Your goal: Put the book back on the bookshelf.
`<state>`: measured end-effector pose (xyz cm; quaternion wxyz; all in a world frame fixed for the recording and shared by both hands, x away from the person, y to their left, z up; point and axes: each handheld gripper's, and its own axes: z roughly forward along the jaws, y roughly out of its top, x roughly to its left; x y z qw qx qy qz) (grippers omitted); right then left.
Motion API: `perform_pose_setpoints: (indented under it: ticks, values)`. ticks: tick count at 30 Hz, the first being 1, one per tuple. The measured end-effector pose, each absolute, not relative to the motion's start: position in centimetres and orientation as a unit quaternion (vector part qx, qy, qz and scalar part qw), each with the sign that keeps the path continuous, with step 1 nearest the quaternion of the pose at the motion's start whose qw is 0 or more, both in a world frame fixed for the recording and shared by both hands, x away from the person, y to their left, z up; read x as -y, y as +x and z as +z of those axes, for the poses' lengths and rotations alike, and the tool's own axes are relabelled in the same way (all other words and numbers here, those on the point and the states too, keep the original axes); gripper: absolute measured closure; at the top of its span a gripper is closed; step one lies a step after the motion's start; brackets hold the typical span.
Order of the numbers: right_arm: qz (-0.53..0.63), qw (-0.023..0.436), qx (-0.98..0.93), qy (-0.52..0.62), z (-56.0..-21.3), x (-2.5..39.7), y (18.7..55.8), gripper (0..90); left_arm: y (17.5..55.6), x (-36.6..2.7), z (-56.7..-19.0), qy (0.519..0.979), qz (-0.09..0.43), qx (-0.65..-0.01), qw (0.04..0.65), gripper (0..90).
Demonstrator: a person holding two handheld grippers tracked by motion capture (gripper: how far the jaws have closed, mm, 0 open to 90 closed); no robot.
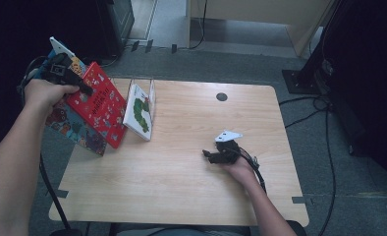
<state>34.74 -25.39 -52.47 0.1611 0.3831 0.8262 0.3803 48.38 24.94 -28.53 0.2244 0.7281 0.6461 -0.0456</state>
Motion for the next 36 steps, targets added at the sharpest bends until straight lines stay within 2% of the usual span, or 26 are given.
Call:
perform_pose_setpoints:
  ticks: [9,23,27,36]
  values:
    - [0.38,0.163,-0.826,0.383,-52.5,25.4,34.7,28.3,50.0,-25.3,-28.3,0.705,-0.024,-0.663,0.249,80.2]
    - [0.38,0.165,-0.824,0.387,-52.5,25.4,34.7,28.4,51.3,-25.1,-30.7,0.686,-0.041,-0.671,0.279,79.6]
    - [0.38,0.165,-0.824,0.387,-52.5,25.4,34.7,28.4,51.2,-25.0,-30.6,0.689,-0.034,-0.671,0.272,78.9]
    - [0.38,0.164,-0.824,0.388,-52.5,25.4,34.7,28.3,50.8,-25.9,-29.5,0.678,-0.041,-0.683,0.268,65.9]
